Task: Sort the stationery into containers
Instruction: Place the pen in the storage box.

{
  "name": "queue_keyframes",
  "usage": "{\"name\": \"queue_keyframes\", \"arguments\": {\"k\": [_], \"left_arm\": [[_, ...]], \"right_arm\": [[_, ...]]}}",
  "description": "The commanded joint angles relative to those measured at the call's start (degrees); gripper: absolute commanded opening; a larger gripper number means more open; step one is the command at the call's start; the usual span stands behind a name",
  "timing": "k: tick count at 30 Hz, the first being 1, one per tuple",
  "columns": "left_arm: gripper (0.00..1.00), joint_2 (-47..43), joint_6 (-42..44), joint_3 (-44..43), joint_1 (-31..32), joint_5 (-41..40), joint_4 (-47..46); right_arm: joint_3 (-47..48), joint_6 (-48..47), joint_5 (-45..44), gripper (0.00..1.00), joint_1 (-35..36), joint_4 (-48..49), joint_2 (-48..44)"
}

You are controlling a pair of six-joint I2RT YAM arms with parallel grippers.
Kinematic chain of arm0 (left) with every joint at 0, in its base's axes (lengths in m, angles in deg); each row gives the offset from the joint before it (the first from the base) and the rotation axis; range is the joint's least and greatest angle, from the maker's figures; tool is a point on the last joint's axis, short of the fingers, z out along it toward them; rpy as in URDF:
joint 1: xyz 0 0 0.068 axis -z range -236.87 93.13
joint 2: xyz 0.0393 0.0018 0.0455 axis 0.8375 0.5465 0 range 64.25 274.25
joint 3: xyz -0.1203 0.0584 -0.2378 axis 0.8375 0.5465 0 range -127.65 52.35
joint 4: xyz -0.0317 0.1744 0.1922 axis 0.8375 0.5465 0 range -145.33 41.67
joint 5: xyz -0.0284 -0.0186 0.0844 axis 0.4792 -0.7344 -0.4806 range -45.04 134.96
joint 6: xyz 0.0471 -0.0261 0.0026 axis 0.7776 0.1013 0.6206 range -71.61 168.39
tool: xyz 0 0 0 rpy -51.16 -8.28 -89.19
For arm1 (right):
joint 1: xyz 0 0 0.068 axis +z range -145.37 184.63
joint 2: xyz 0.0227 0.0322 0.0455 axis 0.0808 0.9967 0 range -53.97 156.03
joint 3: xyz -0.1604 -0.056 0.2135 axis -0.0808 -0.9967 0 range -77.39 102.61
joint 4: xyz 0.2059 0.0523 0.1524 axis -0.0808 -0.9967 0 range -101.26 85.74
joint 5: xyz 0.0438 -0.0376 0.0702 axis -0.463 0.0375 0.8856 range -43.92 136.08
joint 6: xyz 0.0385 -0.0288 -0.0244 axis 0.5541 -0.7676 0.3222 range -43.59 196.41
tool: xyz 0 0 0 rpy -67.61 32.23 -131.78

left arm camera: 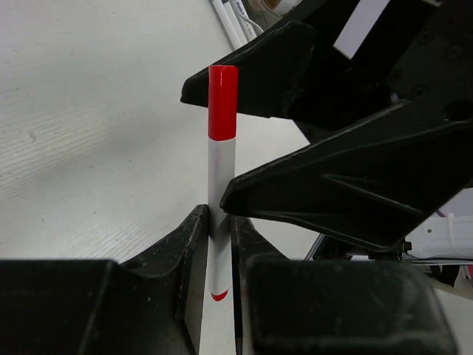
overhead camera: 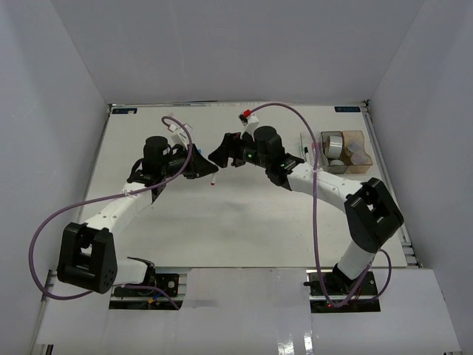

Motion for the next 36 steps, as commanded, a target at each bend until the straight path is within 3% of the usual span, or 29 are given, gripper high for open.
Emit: {"name": "queue_keyframes", "arguments": {"k": [1, 4, 8, 13, 15, 20, 27, 31, 36], "left_arm": [[0.22, -3.2, 0.0, 0.7, 0.3, 1.5, -2.3], [0.22, -3.3, -0.2, 0.9, 0.3, 1.5, -2.6], [0.22, -2.9, -0.2, 1.0, 0.3, 1.1, -2.7], [0.23, -2.4, -0.4, 1.1, 0.3, 0.8, -2.6], [0.24, -2.4, -0.4, 1.2, 0.3, 0.6, -2.6], [0.39, -2.3, -0.1, 1.2, 0.3, -0.3, -1.8], [0.65, -2.1, 1.5, 0.5, 0.3, -3.0, 1.0], [0.77, -2.1, 2.9, -0.9, 0.2, -11.3, 7.0], [0.89, -1.6, 5.1, -3.7, 0.1, -24.1, 15.5]], "right_arm": [[3.2, 1.8, -0.2, 0.79, 0.4, 3.1, 1.0], [3.6, 2.2, 0.5, 0.72, 0.6, 3.4, 1.9], [3.5, 2.7, 2.5, 0.51, 0.8, 3.9, 2.0], [2.2, 3.3, 3.6, 0.35, 0.9, 4.4, 1.1], [1.4, 3.3, 3.8, 0.23, 0.8, 4.6, 0.3], [0.1, 2.0, 2.1, 0.09, 0.6, 3.8, -1.1], [-1.3, -6.3, -2.9, 0.08, -4.2, -3.9, -5.3], [2.2, -13.9, -11.6, 0.08, -10.9, -18.9, -7.5], [6.2, -21.8, -21.6, 0.08, -21.7, -30.2, -6.9]]}}
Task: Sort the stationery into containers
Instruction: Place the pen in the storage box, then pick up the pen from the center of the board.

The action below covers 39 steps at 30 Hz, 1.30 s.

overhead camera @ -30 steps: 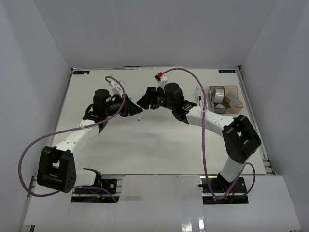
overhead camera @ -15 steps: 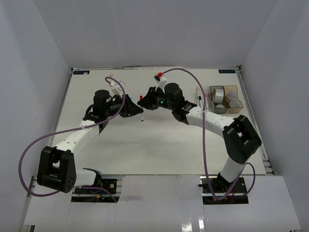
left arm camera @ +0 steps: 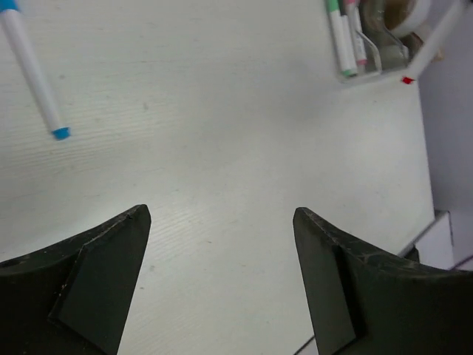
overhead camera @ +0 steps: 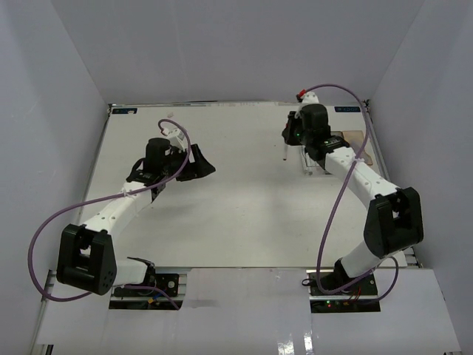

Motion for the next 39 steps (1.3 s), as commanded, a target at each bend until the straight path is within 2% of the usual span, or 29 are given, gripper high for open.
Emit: {"name": "queue_keyframes", "arguments": {"k": [1, 4, 8, 17, 21, 24, 25, 29, 30, 34, 39], "left_arm": [[0.89, -0.8, 2.4, -3.7, -0.2, -11.7, 7.0], [0.91, -0.6, 2.7, -4.0, -0.8, -14.0, 8.1], [0.91, -0.2, 2.8, -4.1, -0.8, -15.0, 8.4], [0.92, 0.1, 3.2, -4.5, -1.8, -17.3, 9.4], [0.93, 0.4, 3.2, -4.6, -2.1, -17.3, 9.5], [0.93, 0.9, 3.1, -4.7, -2.2, -17.0, 9.5], [0.93, 1.0, 3.1, -4.7, -2.3, -16.9, 9.6], [0.93, 2.1, 3.0, -4.8, -2.3, -16.5, 9.8], [0.93, 2.2, 3.0, -4.8, -2.3, -16.5, 9.7], [0.93, 2.9, 2.9, -4.9, -2.3, -17.2, 9.8], [0.93, 4.0, 2.8, -5.1, -2.3, -18.6, 10.4]], "right_arm": [[4.7, -9.9, -11.7, 0.08, -5.4, -10.8, -0.2], [6.9, -12.9, -14.0, 0.08, -11.1, -12.6, 3.8], [7.9, -13.3, -14.6, 0.08, -14.1, -12.4, 7.0], [13.2, -14.0, -14.5, 0.08, -16.2, -12.4, 18.4], [15.0, -13.8, -13.2, 0.11, -16.4, -12.5, 20.0], [15.5, -13.5, -12.1, 0.23, -16.4, -12.6, 19.6], [15.5, -13.3, -11.8, 0.34, -16.4, -12.6, 19.4], [14.0, -12.9, -9.7, 0.58, -16.4, -13.7, 15.4], [13.7, -12.8, -9.3, 0.73, -16.3, -14.1, 14.3], [10.6, -12.3, -9.0, 0.77, -16.4, -15.9, 7.3], [-1.1, -11.0, -7.6, 0.94, -16.4, -13.7, -10.3]]}}
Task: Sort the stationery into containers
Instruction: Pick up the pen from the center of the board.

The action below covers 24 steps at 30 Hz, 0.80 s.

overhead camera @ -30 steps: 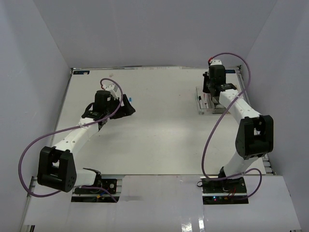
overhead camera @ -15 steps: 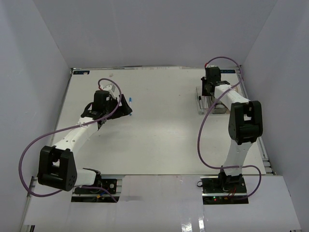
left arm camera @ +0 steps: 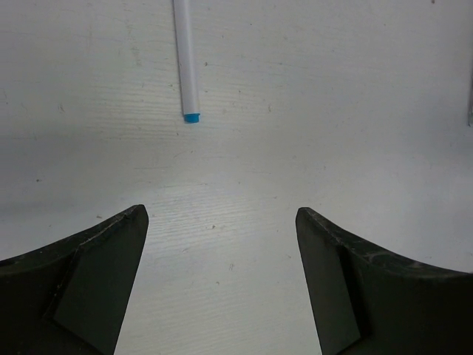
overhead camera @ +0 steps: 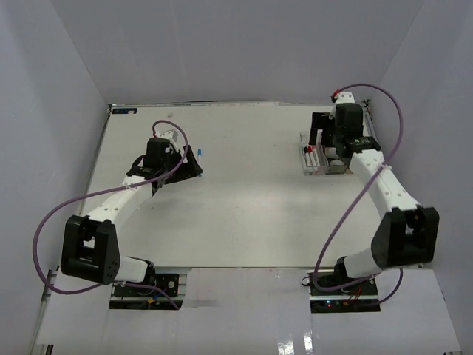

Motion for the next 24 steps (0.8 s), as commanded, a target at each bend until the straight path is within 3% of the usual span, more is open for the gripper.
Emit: {"name": "queue_keyframes", "arguments": {"k": [1, 2, 6, 13, 20, 24], "left_arm": [[0.93, 0.7, 0.2, -2.0, -0.4, -1.6, 0.4], [0.92, 1.2, -0.1, -2.3, -0.4, -1.7, 0.3], [0.91, 5.9, -0.7, -5.5, 0.2, -3.6, 2.0], [0.84, 16.8, 1.2, -14.4, 2.9, -15.8, 5.2], [0.74, 26.4, 2.0, -24.0, 6.6, -25.3, 8.3], [0.67, 31.5, 2.0, -28.0, 7.9, -26.3, 9.3]], "right_arm": [[-7.3, 1.4, 1.6, 0.96, -0.3, 2.3, -12.6], [-9.5, 2.0, 2.0, 0.98, -0.3, 2.9, -18.5], [-22.9, 4.5, 2.5, 0.9, -0.3, 6.7, -32.3], [-35.6, 10.7, -2.3, 0.9, -0.3, 9.9, -51.5], [-39.2, 11.0, 0.5, 0.9, -0.3, 10.3, -55.4], [-39.4, 10.8, 0.9, 0.9, -0.3, 10.2, -55.5]]}}
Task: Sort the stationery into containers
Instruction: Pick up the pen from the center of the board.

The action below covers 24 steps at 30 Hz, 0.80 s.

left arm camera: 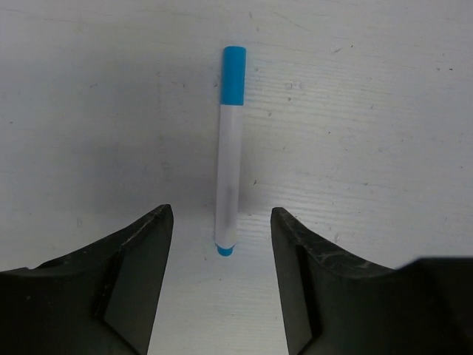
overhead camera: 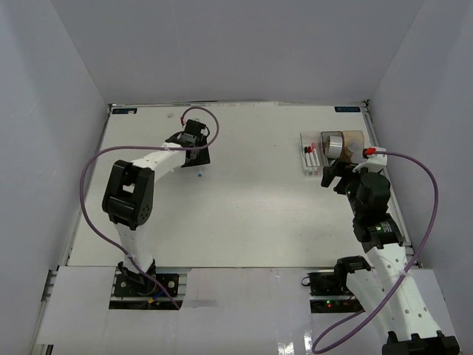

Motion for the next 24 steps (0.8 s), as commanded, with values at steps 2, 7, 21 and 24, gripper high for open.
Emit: {"name": "queue_keyframes", "arguments": {"k": [2, 7, 21, 24], "left_arm": [[0.63, 3.0, 0.8, -5.1, 1.9, -4.8, 2.5], [0.53, 6.2, -0.5, -6.8, 2.6, -5.0, 4.0], [0.14, 4.0, -3.5, -1.7, 3.2, -0.5, 4.1], [0.14, -0.3, -3.2, 0.4, 4.4, 5.1, 2.4]], "right_arm": [[-0.5, 0.5, 0.4, 0.9, -0.2, 2.8, -0.8], [-0.5, 0.4, 0.9, 0.9, -0.2, 2.8, -0.1], [-0.5, -2.8, 16.7, 0.99, -0.2, 6.3, 2.8], [0.0, -2.9, 23.3, 0.99, -0.2, 7.5, 4.3]]}}
